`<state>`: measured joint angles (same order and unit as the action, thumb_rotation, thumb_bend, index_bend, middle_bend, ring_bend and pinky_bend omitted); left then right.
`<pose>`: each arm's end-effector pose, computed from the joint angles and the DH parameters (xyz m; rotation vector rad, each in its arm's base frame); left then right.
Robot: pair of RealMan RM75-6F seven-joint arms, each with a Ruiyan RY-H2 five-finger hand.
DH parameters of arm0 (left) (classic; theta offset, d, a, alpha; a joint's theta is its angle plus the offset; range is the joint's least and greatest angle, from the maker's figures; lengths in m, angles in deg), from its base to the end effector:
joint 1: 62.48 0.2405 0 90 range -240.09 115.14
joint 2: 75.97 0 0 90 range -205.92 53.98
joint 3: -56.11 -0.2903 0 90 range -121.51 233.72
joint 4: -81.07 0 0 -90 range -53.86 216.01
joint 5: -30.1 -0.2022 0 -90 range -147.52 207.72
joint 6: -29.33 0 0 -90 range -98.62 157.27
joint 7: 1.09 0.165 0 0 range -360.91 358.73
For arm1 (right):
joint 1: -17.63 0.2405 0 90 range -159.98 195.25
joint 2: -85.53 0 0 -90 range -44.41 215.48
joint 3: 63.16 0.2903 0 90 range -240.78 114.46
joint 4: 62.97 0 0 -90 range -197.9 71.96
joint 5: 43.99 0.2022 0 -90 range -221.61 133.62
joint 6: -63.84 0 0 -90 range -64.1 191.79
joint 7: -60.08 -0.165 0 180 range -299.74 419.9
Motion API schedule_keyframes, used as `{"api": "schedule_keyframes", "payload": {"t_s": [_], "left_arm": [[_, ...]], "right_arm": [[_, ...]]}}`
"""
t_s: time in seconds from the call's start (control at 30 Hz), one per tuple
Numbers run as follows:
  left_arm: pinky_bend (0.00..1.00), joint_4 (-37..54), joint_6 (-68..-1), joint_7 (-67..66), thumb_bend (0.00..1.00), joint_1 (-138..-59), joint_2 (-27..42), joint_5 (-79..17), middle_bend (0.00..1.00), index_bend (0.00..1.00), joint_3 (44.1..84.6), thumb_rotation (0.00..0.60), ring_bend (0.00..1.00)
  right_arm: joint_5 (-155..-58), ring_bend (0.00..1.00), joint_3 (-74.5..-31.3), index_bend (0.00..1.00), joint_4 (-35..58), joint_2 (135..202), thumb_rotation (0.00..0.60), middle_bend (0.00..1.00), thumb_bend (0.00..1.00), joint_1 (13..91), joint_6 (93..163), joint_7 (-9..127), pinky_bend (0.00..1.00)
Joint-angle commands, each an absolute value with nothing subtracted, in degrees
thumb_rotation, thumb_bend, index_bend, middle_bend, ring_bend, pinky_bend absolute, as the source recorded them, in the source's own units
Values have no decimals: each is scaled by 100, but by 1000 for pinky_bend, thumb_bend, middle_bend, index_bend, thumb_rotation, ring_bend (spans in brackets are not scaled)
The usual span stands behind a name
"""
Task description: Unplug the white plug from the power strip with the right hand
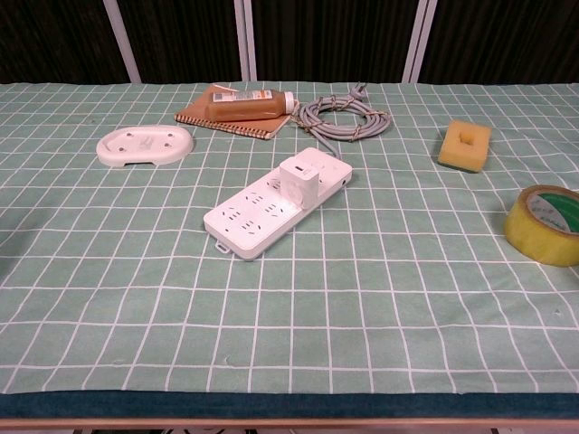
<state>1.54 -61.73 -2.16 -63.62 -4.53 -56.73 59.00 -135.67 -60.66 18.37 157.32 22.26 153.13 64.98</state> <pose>-0.3736 0.1818 0.1713 -1.3195 -0.7983 -0.8692 -0.3463 -0.2022 0.1539 1.4619 -0.7064 0.8845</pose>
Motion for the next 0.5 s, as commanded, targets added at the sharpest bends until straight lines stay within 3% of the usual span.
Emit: {"api": "schedule_keyframes", "payload": {"t_s": [0.03, 0.5], "left_arm": [[0, 154, -6177, -212, 0, -6362, -452, -5675, 0, 0, 5901, 600, 0], [0, 107, -6172, -192, 0, -6378, -457, -5743, 0, 0, 5868, 600, 0]], "right_arm": [[-13565, 0, -6063, 0, 1838, 15730, 600, 0, 129, 2226, 15315, 6495, 0], [-13638, 0, -6110, 0, 1879, 15730, 600, 0, 130, 2238, 15296, 6509, 0]]}}
